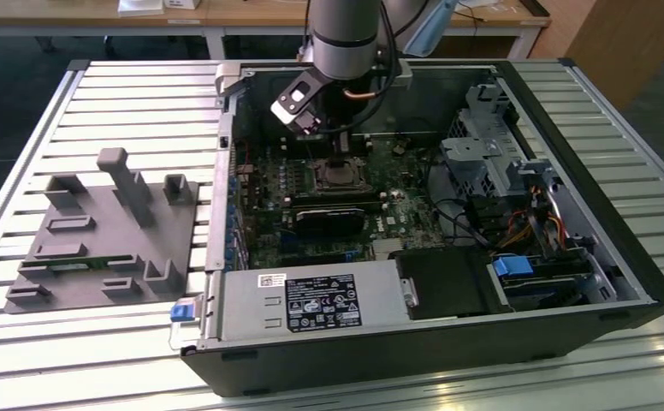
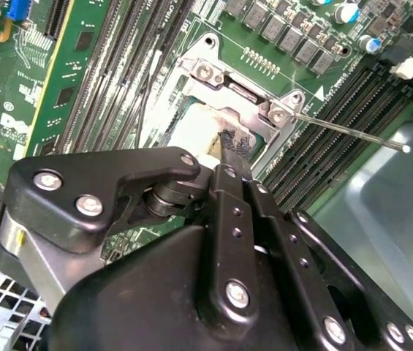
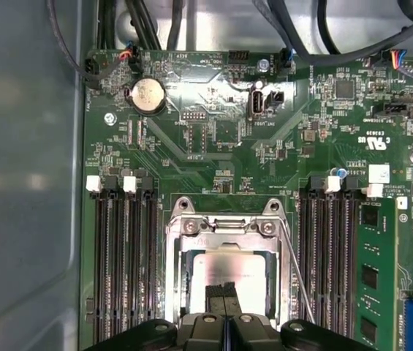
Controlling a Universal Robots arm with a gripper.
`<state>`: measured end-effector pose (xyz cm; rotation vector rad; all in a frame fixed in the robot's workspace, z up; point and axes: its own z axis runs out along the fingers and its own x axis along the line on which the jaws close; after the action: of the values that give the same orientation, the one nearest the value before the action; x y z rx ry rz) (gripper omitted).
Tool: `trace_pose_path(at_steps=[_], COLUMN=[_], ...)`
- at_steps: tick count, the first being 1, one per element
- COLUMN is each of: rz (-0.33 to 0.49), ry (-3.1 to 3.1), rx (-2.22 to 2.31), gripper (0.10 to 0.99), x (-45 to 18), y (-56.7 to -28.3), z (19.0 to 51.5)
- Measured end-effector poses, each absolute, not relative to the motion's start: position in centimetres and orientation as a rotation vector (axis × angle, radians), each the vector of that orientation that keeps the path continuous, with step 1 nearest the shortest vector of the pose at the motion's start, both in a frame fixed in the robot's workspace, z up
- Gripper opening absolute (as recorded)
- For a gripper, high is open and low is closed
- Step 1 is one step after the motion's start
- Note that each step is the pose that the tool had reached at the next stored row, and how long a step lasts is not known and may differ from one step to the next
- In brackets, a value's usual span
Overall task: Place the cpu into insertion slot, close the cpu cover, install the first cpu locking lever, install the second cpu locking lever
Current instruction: 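Install the first cpu locking lever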
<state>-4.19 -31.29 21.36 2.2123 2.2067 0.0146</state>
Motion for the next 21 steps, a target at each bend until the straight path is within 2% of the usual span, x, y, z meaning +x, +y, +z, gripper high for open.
trace_pose_path(at_steps=[21], rz=[0.015], ry=[2.21], rx=[2.209], gripper=[0.106], x=[-4.2], y=[-31.3], z=[26.6])
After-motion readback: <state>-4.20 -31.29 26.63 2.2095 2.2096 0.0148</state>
